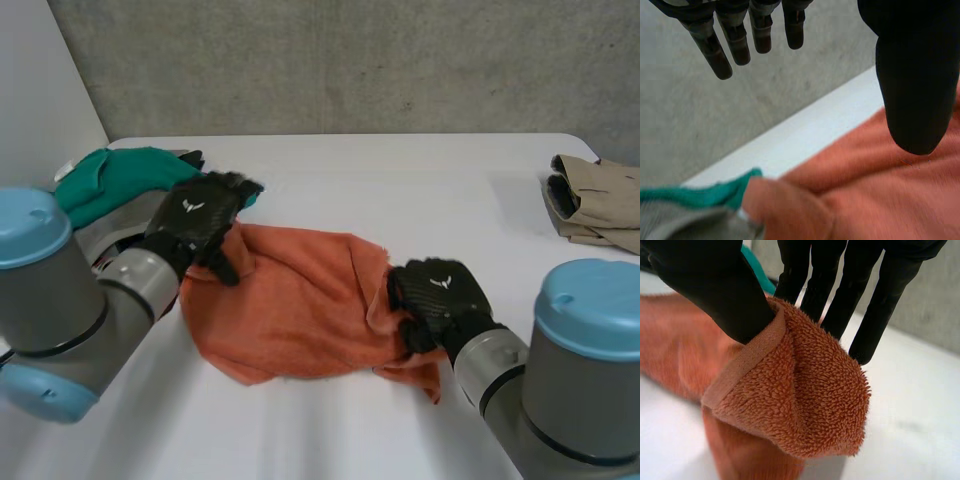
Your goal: Fold the laundry.
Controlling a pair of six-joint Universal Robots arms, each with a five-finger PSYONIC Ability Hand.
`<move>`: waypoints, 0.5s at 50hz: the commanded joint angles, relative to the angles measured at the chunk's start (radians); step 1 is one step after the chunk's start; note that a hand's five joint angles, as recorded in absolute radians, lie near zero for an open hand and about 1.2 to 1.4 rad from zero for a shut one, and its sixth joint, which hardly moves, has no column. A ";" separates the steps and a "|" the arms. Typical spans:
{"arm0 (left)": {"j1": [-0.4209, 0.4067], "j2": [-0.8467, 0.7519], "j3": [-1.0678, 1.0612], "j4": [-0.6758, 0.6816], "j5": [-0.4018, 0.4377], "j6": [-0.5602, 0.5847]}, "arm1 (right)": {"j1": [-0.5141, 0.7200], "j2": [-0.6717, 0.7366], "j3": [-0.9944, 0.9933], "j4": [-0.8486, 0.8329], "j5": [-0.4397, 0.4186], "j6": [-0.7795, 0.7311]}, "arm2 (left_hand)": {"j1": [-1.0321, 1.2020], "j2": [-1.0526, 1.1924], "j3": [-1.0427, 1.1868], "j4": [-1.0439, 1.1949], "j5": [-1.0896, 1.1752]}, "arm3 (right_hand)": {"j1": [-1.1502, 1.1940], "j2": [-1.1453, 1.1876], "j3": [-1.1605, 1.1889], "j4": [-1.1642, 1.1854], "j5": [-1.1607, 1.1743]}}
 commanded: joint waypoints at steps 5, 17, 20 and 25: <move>-0.146 -0.315 0.344 -0.134 0.147 0.066 | 0.066 -0.322 0.032 0.123 -0.217 -0.157 | -0.039 -0.037 -0.042 -0.038 -0.054 | 0.304 0.226 0.227 0.202 0.233; -0.179 -0.408 0.510 -0.259 0.092 0.136 | -0.128 -0.295 -0.046 0.091 -0.298 -0.180 | 1.182 1.185 1.180 1.183 1.168 | 0.304 0.226 0.227 0.202 0.233; -0.157 -0.363 0.549 -0.194 -0.020 0.122 | -0.165 -0.223 -0.115 0.081 -0.284 -0.192 | 1.182 1.185 1.180 1.183 1.168 | 0.304 0.226 0.227 0.202 0.233; -0.131 -0.253 0.619 0.051 -0.180 0.039 | -0.176 -0.066 -0.370 0.047 -0.170 -0.236 | 1.182 1.185 1.180 1.183 1.168 | 0.304 0.226 0.227 0.202 0.233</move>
